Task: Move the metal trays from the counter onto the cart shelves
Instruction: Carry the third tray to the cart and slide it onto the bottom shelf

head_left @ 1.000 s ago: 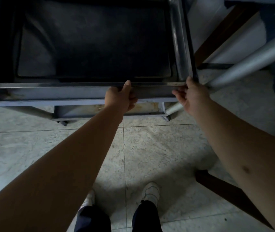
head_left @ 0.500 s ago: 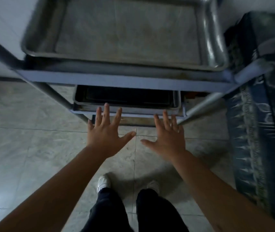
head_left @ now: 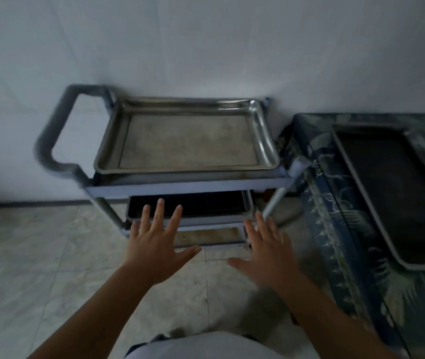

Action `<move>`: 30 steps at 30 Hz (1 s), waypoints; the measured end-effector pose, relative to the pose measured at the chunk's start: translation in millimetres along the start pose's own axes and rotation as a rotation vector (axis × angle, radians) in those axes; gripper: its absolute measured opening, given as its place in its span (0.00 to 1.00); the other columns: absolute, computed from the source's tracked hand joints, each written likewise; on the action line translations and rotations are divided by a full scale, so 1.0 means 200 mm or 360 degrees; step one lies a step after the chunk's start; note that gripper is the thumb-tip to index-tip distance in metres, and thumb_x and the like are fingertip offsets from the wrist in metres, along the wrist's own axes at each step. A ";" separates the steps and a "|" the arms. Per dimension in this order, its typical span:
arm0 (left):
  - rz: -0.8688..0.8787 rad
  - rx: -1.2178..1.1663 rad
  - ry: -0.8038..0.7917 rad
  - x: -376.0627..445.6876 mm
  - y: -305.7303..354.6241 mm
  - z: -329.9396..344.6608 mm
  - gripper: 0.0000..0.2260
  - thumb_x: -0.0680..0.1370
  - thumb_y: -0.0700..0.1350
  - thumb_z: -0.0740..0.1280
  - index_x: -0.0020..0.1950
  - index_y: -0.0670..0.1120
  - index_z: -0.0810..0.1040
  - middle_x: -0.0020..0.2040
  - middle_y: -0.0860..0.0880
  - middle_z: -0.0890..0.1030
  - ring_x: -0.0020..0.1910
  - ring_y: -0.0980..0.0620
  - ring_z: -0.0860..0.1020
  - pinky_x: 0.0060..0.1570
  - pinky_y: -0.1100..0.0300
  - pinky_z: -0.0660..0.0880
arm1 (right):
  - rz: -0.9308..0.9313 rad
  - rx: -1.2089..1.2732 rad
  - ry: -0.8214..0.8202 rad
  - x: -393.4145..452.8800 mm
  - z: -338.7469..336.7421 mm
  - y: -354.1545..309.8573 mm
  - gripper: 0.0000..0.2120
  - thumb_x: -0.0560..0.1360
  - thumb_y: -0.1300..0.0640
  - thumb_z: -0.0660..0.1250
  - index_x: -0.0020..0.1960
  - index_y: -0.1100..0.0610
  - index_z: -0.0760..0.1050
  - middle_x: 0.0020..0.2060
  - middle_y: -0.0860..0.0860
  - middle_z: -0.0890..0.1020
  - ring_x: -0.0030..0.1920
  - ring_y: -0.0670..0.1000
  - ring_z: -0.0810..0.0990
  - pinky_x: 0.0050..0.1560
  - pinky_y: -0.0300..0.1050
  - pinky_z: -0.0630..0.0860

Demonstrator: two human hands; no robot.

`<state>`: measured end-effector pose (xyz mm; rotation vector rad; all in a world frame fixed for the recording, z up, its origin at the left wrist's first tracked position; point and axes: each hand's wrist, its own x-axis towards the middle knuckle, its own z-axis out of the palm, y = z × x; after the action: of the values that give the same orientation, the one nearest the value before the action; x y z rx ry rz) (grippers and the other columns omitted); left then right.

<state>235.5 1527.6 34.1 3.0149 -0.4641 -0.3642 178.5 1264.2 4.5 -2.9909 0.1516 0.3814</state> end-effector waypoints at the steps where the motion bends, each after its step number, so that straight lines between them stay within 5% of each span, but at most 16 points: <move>1: 0.0078 0.0009 0.0008 0.02 0.01 -0.04 0.47 0.63 0.81 0.32 0.76 0.59 0.28 0.81 0.45 0.33 0.79 0.39 0.35 0.77 0.39 0.46 | 0.0081 0.0015 0.0023 -0.04 0.00 0.02 0.54 0.62 0.17 0.39 0.79 0.46 0.38 0.78 0.51 0.36 0.78 0.56 0.38 0.73 0.64 0.48; 10: 0.1060 0.0229 0.0019 0.11 0.53 -0.21 0.52 0.62 0.82 0.30 0.81 0.57 0.42 0.83 0.45 0.41 0.80 0.40 0.43 0.73 0.31 0.50 | 0.1089 0.0230 0.0207 -0.81 0.04 0.16 0.56 0.59 0.15 0.37 0.79 0.46 0.39 0.79 0.52 0.40 0.78 0.56 0.40 0.73 0.64 0.47; 20: 0.2158 0.0384 -0.0107 -0.47 1.54 0.03 0.42 0.69 0.78 0.40 0.80 0.62 0.46 0.82 0.47 0.39 0.80 0.42 0.40 0.73 0.32 0.50 | 0.2092 0.0529 0.0237 -1.99 0.32 0.19 0.54 0.59 0.15 0.37 0.77 0.44 0.34 0.75 0.48 0.30 0.77 0.53 0.33 0.74 0.63 0.45; 27: 0.2360 0.0399 -0.0196 -0.88 2.18 0.19 0.48 0.64 0.80 0.32 0.81 0.58 0.39 0.82 0.47 0.38 0.80 0.44 0.38 0.75 0.36 0.48 | 0.2322 0.0615 0.0270 -2.46 0.38 0.48 0.56 0.58 0.16 0.34 0.78 0.46 0.34 0.77 0.51 0.32 0.77 0.54 0.34 0.76 0.61 0.46; 30: 0.2356 0.0381 -0.0231 -1.00 2.41 0.24 0.47 0.67 0.79 0.37 0.80 0.57 0.38 0.82 0.46 0.39 0.80 0.44 0.39 0.76 0.37 0.45 | 0.2328 0.0616 0.0284 -2.64 0.38 0.67 0.55 0.59 0.17 0.35 0.78 0.46 0.37 0.78 0.50 0.35 0.77 0.54 0.36 0.76 0.59 0.46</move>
<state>-99.7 1127.7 81.7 1.9308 -2.4828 -0.3520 -364.4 1186.0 51.8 -1.9811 2.0875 0.1256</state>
